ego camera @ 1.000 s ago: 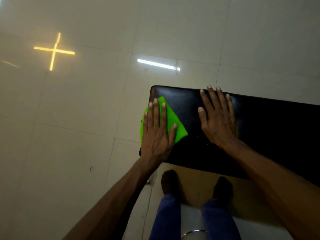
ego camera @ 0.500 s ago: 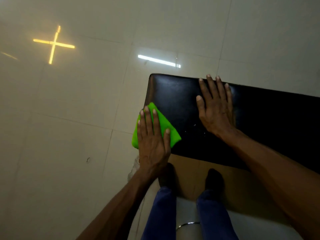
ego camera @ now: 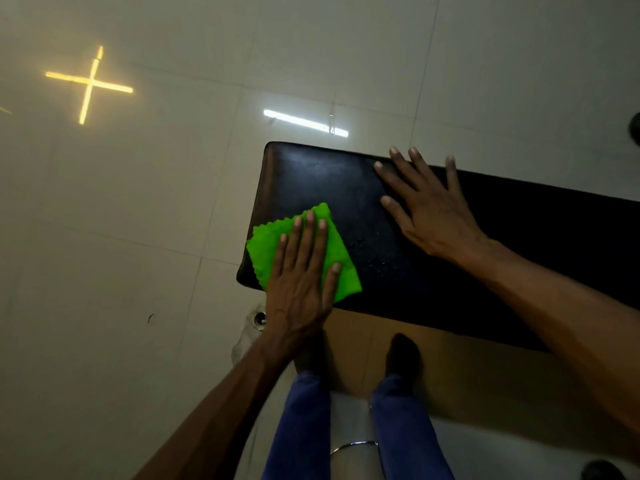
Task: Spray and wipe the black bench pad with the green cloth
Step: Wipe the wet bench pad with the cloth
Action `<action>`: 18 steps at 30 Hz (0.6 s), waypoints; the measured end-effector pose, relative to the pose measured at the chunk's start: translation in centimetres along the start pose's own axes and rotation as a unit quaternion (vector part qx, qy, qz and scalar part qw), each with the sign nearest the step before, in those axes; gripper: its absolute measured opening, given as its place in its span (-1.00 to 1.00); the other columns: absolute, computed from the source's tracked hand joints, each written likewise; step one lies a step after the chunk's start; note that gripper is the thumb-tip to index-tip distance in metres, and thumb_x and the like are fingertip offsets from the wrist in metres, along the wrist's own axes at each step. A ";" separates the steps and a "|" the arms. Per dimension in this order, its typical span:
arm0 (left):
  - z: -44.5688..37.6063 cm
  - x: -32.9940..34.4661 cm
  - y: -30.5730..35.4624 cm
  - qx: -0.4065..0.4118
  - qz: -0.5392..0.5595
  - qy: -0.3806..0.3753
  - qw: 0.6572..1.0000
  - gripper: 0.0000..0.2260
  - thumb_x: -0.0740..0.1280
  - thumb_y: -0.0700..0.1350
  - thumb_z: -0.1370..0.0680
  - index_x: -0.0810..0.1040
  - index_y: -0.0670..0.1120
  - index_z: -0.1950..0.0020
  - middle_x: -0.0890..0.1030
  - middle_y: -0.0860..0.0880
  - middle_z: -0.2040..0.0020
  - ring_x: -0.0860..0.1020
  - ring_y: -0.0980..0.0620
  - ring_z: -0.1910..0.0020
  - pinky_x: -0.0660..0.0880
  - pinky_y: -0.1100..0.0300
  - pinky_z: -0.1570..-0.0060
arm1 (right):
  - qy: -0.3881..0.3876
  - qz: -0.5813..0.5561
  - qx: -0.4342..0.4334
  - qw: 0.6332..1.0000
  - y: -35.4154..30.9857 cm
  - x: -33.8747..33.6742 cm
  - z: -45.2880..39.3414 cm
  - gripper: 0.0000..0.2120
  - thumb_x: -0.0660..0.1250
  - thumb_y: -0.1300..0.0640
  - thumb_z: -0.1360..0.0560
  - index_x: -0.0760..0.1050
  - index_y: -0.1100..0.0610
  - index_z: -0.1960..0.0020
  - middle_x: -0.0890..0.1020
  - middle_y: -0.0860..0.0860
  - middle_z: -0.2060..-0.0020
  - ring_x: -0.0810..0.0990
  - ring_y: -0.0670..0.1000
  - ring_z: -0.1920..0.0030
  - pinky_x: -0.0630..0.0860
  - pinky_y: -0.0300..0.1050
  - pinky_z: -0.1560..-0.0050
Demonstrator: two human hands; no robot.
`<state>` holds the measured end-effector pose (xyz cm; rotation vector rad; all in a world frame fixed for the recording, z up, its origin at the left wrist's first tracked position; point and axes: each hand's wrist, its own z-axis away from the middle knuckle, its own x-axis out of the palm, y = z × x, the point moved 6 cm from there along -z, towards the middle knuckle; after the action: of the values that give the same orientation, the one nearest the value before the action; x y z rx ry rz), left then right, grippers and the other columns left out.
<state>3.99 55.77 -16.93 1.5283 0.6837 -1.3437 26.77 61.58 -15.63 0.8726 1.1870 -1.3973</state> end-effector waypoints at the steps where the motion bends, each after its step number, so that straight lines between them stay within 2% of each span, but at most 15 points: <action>1: -0.9 -0.3 -1.4 -0.021 -0.004 0.013 1.000 -0.42 0.05 0.09 -0.69 0.05 -0.14 -0.65 0.02 -0.14 -0.66 -0.02 -0.10 -0.65 0.06 -0.15 -0.58 | 0.002 0.009 0.000 1.000 0.2 0.3 0.2 -0.44 -0.13 -0.21 -0.73 -0.05 -0.15 -0.71 0.01 -0.07 -0.72 -0.06 0.05 -0.72 -0.13 0.41 -0.64; 4: -4.1 -1.4 -5.7 -0.159 0.016 0.069 0.985 -0.43 0.03 0.10 -0.70 0.09 -0.15 -0.64 0.10 -0.15 -0.65 0.06 -0.15 -0.64 0.11 -0.15 -0.56 | 0.021 0.018 0.007 1.000 0.0 1.1 0.3 -0.45 -0.15 -0.20 -0.75 -0.09 -0.15 -0.71 -0.03 -0.08 -0.72 -0.09 0.02 -0.72 -0.14 0.35 -0.66; 5: -4.5 -1.5 -6.0 -0.177 0.021 0.077 0.981 -0.43 0.03 0.09 -0.70 0.09 -0.17 -0.64 0.11 -0.16 -0.65 0.06 -0.15 -0.64 0.11 -0.14 -0.56 | 0.024 0.015 0.008 1.000 0.1 1.2 0.2 -0.45 -0.14 -0.19 -0.75 -0.09 -0.14 -0.71 -0.03 -0.08 -0.72 -0.09 0.02 -0.72 -0.14 0.35 -0.66; 11: 1.3 0.1 0.7 -0.122 0.004 0.050 0.991 -0.43 0.12 0.01 -0.68 0.08 -0.18 -0.64 0.05 -0.18 -0.66 -0.02 -0.17 -0.65 0.06 -0.20 -0.57 | 0.025 -0.002 -0.004 1.000 0.4 1.1 0.2 -0.45 -0.11 -0.18 -0.75 -0.06 -0.15 -0.71 0.01 -0.08 -0.72 -0.06 0.02 -0.72 -0.10 0.35 -0.65; 14: 1.7 0.1 0.5 -0.112 0.016 0.051 0.992 -0.44 0.14 0.03 -0.68 0.12 -0.15 -0.64 0.08 -0.14 -0.66 0.00 -0.13 -0.65 0.08 -0.19 -0.57 | 0.027 -0.004 -0.006 1.000 0.6 1.3 0.2 -0.45 -0.10 -0.18 -0.75 -0.05 -0.14 -0.71 0.01 -0.08 -0.72 -0.06 0.01 -0.72 -0.11 0.35 -0.65; 18: -1.5 -1.2 -4.3 -0.207 0.018 0.079 0.975 -0.44 0.07 0.06 -0.70 0.07 -0.13 -0.65 0.07 -0.12 -0.66 0.01 -0.13 -0.64 0.08 -0.16 -0.56 | 0.037 -0.014 -0.007 0.999 0.8 1.6 0.2 -0.45 -0.11 -0.18 -0.75 -0.06 -0.14 -0.71 0.00 -0.07 -0.72 -0.08 0.02 -0.72 -0.13 0.36 -0.65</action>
<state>0.60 59.02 -17.15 1.3071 0.9639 -0.9827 27.25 61.03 -17.21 0.9083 1.2674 -1.3886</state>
